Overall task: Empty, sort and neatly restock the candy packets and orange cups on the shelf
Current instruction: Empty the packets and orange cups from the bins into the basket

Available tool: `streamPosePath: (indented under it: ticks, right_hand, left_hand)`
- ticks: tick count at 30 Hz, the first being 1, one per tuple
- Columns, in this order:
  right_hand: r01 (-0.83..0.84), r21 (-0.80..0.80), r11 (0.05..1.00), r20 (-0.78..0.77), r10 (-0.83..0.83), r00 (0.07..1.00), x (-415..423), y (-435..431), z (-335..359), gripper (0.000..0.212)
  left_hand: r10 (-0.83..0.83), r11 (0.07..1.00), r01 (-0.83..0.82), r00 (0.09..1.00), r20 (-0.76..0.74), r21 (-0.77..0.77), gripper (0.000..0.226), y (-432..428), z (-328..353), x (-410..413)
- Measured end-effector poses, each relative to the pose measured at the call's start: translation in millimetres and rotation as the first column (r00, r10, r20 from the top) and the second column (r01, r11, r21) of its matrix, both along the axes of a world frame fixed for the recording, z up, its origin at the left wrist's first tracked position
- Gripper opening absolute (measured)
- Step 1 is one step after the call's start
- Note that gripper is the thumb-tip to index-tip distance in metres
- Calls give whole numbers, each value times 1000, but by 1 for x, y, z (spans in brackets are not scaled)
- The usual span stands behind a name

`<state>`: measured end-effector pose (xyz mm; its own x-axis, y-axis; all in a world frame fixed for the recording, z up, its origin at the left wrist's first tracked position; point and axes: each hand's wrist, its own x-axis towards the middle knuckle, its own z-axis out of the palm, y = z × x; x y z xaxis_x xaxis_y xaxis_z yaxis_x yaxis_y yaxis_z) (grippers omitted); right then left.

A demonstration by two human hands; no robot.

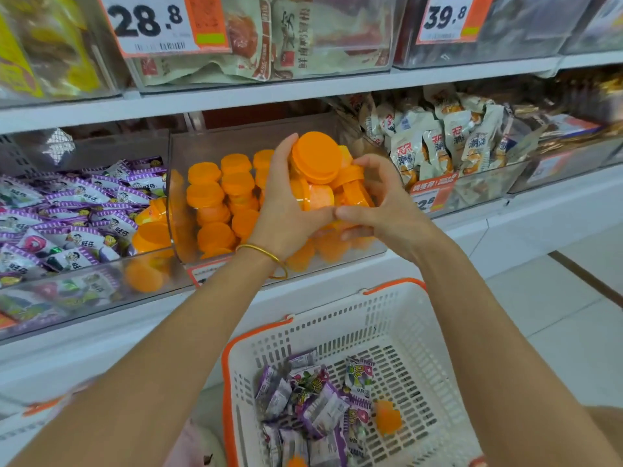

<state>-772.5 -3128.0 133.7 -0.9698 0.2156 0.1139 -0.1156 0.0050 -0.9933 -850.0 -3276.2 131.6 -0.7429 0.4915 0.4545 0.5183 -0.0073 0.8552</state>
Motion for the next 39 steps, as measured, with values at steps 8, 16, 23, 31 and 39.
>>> streamPosePath:
  ticks: [8,16,23,31,39]
  right_hand:
    - [143,-71,987,256,-121,959,120,32,-80,71]
    - [186,-230,955,695,27,718,131,43,-263,60]
    - [571,-343,746,800,-87,594,118,51,-339,38]
    - [699,-89,710,799,-368,475,98,60,-311,46]
    - [268,90,959,351,-283,893,66,18,-93,15]
  left_hand:
    - [-233,965,247,961,149,-91,86,36,-94,93]
    - [19,830,325,796,605,-453,113,49,-274,122]
    - [144,741,404,685,714,-537,97,80,-331,122]
    - [7,737,435,761,649,-518,74,81,-285,95]
    - [-164,917,248,948,271,-313,26,27,-77,42]
